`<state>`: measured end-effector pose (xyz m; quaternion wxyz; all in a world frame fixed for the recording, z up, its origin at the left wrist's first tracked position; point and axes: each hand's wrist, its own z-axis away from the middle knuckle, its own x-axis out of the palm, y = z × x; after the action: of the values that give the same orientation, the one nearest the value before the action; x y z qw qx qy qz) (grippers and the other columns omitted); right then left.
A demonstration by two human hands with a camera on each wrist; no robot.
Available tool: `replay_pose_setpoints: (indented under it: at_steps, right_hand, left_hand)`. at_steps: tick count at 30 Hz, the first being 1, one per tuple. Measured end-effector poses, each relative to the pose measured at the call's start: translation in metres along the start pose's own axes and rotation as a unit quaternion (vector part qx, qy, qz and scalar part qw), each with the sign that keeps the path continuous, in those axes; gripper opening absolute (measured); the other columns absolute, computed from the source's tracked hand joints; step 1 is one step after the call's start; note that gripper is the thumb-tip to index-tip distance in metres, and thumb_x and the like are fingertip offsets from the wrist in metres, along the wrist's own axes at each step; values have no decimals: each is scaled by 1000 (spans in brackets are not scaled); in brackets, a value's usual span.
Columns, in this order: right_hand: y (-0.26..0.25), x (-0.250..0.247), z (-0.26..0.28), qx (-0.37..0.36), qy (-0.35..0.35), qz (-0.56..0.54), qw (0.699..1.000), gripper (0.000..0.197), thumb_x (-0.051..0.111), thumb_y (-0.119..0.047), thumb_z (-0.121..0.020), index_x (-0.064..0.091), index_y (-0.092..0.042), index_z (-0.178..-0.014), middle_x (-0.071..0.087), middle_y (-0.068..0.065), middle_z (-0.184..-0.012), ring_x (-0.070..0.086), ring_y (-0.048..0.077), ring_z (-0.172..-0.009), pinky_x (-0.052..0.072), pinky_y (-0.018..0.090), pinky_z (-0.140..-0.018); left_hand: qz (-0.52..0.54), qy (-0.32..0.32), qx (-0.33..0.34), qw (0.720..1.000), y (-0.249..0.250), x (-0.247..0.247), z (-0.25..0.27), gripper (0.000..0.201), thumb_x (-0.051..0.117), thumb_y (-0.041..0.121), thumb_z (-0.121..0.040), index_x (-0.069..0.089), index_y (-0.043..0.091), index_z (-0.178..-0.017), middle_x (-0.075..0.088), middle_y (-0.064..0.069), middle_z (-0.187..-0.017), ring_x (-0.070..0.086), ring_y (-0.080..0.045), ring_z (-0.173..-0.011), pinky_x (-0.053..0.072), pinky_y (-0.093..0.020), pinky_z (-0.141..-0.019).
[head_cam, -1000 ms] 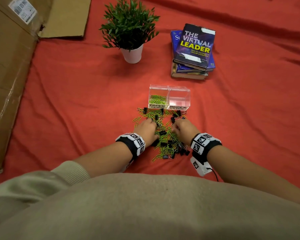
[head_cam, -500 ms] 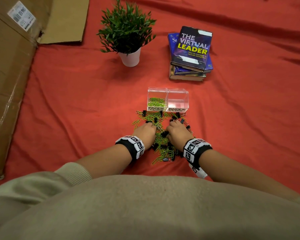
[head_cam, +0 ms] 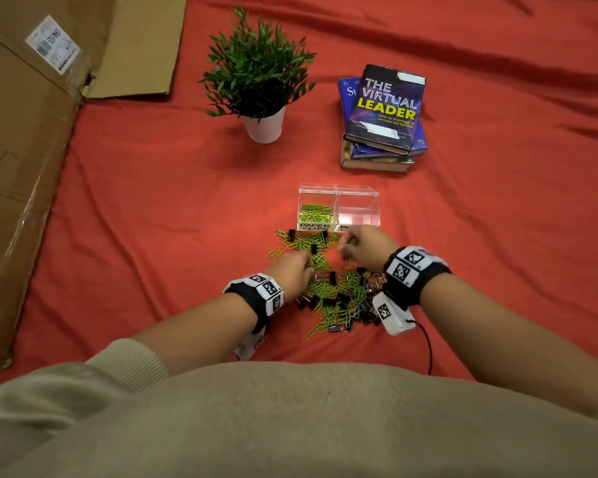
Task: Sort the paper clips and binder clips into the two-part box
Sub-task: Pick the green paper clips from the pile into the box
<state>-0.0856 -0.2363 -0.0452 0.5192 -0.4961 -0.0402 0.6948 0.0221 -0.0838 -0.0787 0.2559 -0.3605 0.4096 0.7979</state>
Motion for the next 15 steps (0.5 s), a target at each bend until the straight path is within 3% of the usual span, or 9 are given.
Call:
replay_pose_setpoints:
  at_steps: [5,9,11,13,15]
  right_hand:
    - [-29,-22,-24,-8,62,-33,998,8,58,-16,-91,61,-9,-86,60,1,-73,57,15,-67,48,28,-63]
    - [-47,-19,-39,-2,70,66,995,10,56,-14,-91,59,-6,-86,63,11,-87,60,25,-83,50,33,-76]
    - [-51,-14,-42,-5,69,91,993,15,57,-15,-91,62,-1,-94,65,15,-98,62,28,-91,51,34,-81]
    - [-48,-10,-40,-21,103,82,991,19,57,-17,-91,61,-2,-103,61,12,-105,59,24,-92,49,32,-82]
    - [-41,-6,-31,-46,162,60,984,15,54,-16,-92,60,-5,-100,58,10,-104,54,19,-87,49,31,-83]
  left_hand:
    - [18,9,6,1000,1,0,4,15,49,22,-95,53,9,-101,62,-11,-100,57,-28,-92,38,-30,-70]
    - [18,6,10,1000,3,-6,3,14,45,19,-96,51,7,-102,60,-12,-101,56,-29,-92,36,-29,-70]
    - [19,10,12,1000,4,-16,1,14,43,18,-97,49,6,-103,57,-10,-98,54,-27,-89,35,-30,-69]
    - [23,30,12,999,3,-29,-4,14,43,18,-97,50,7,-103,57,-10,-99,55,-27,-89,36,-30,-70]
    - [25,48,4,999,2,-44,-12,14,42,18,-98,50,9,-105,59,-9,-102,54,-23,-86,38,-30,-71]
